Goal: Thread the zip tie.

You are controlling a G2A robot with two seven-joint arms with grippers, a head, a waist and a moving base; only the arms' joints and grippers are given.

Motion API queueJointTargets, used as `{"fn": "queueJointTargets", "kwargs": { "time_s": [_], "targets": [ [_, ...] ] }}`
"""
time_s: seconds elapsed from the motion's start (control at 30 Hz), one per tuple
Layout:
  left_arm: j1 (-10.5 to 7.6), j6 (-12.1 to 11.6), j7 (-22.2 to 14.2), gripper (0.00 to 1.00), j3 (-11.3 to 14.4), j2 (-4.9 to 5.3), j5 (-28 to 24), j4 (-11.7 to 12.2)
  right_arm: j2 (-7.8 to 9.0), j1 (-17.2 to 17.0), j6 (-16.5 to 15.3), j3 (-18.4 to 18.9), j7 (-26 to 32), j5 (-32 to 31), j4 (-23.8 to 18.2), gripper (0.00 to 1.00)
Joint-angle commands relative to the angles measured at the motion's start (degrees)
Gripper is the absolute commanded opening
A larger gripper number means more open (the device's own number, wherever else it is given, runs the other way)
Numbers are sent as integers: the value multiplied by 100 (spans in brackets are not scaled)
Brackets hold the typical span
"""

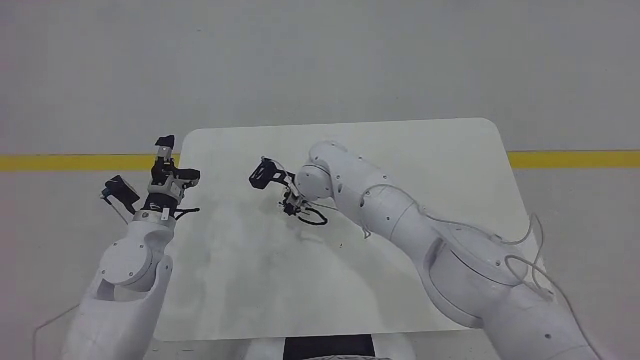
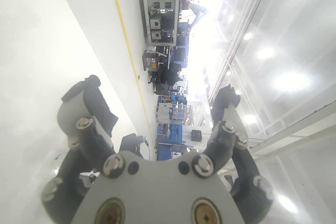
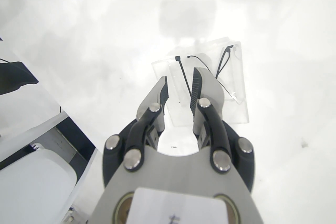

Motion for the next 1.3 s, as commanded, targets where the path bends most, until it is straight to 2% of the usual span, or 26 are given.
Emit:
{"fn": "queueJointTargets", "kwargs": {
  "time_s": [0.0,0.07,0.47,0.87,1.27],
  "targets": [
    [0,0,0,100,0,0,0,0,-45,10,17,1,-28,-24,71,17],
    [0,0,0,100,0,0,0,0,-97,23,63,-3,-61,-77,144,13],
    [0,0,0,100,0,0,0,0,-364,63,19,-5,-72,-241,573,21],
    [0,0,0,100,0,0,0,0,-605,82,-48,13,-133,-389,947,19],
    [0,0,0,100,0,0,0,0,-805,110,-106,51,-176,-492,1290,13]
  ]
}}
